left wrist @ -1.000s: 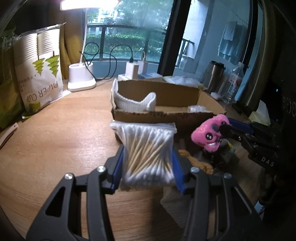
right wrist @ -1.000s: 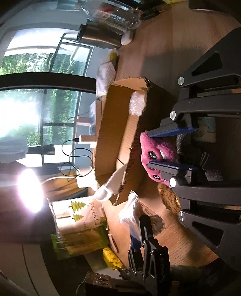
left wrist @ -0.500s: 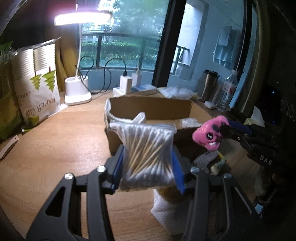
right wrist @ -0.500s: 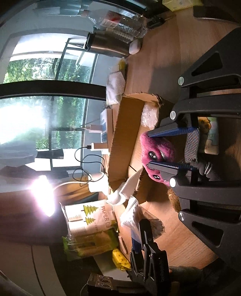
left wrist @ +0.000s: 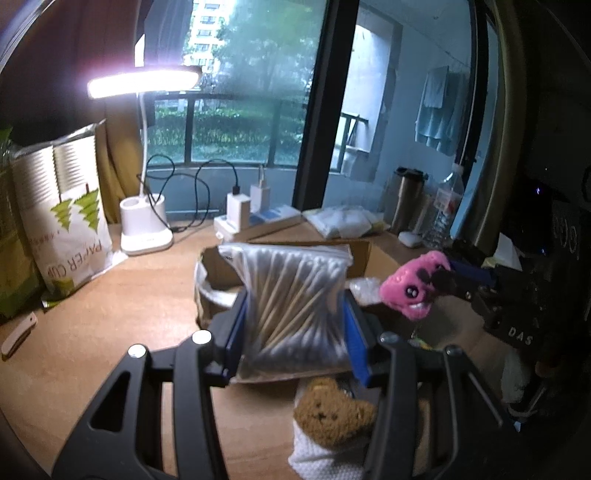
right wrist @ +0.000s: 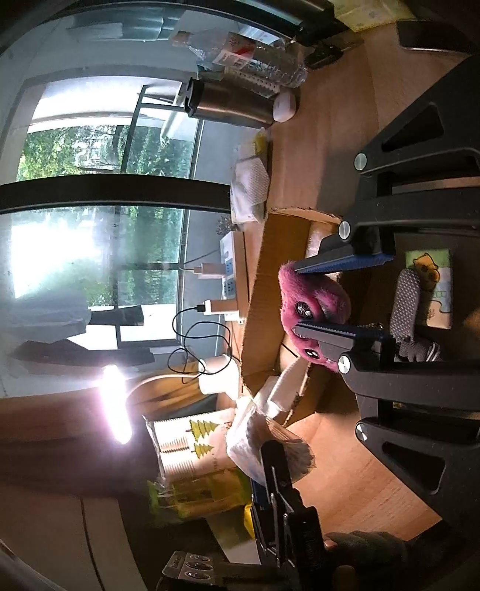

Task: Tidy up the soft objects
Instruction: 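Lift the swab bag with the left tool while the right tool carries the pink plush over the box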

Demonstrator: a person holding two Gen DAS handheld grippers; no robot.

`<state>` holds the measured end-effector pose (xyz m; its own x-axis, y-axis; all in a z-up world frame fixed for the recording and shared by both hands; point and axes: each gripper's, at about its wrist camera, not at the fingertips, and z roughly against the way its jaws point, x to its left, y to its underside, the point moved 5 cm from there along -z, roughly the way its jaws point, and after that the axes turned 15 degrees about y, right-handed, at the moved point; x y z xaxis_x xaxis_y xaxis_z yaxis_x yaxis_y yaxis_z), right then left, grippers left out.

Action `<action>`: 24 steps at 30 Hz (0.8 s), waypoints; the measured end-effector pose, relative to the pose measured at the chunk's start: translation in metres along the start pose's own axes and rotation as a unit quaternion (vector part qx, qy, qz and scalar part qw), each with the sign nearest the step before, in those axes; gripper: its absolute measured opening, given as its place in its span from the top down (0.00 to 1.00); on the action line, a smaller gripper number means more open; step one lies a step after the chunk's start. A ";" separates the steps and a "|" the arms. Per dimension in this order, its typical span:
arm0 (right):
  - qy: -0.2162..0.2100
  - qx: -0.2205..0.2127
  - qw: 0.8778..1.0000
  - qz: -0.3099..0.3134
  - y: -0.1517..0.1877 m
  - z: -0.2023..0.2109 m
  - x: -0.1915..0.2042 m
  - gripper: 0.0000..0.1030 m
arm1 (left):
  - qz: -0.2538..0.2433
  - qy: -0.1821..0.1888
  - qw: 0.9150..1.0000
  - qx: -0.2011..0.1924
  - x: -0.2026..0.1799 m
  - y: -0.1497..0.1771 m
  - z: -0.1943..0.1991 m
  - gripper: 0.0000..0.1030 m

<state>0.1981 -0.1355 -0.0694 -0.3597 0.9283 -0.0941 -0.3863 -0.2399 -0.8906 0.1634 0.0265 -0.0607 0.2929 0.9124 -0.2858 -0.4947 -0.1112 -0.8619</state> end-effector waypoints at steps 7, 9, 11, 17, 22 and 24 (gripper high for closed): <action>0.001 -0.009 1.000 -0.003 -0.009 -0.005 -0.004 0.74 | -0.009 0.008 1.000 -0.016 -0.002 -0.015 -0.007 0.53; 0.001 -0.011 1.000 -0.004 -0.012 -0.007 -0.005 0.73 | -0.012 0.009 1.000 -0.018 -0.003 -0.017 -0.009 0.53; 0.001 -0.014 1.000 -0.005 -0.014 -0.008 -0.005 0.73 | -0.013 0.010 1.000 -0.022 -0.003 -0.021 -0.011 0.53; 0.001 -0.019 1.000 -0.012 -0.022 -0.015 -0.009 0.73 | -0.009 0.015 0.999 -0.032 0.001 -0.029 -0.021 0.53; 0.001 -0.019 1.000 -0.017 -0.027 -0.025 -0.012 0.73 | -0.017 0.021 0.999 -0.037 -0.001 -0.033 -0.031 0.53; 0.000 -0.018 1.000 -0.018 -0.027 -0.029 -0.012 0.73 | -0.017 0.022 0.999 -0.035 0.000 -0.034 -0.037 0.53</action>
<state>0.2375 -0.1318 -0.0567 -0.3458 0.9362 -0.0624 -0.3678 -0.1964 -0.9089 0.2108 0.0158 -0.0470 0.3457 0.8978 -0.2729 -0.4261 -0.1090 -0.8981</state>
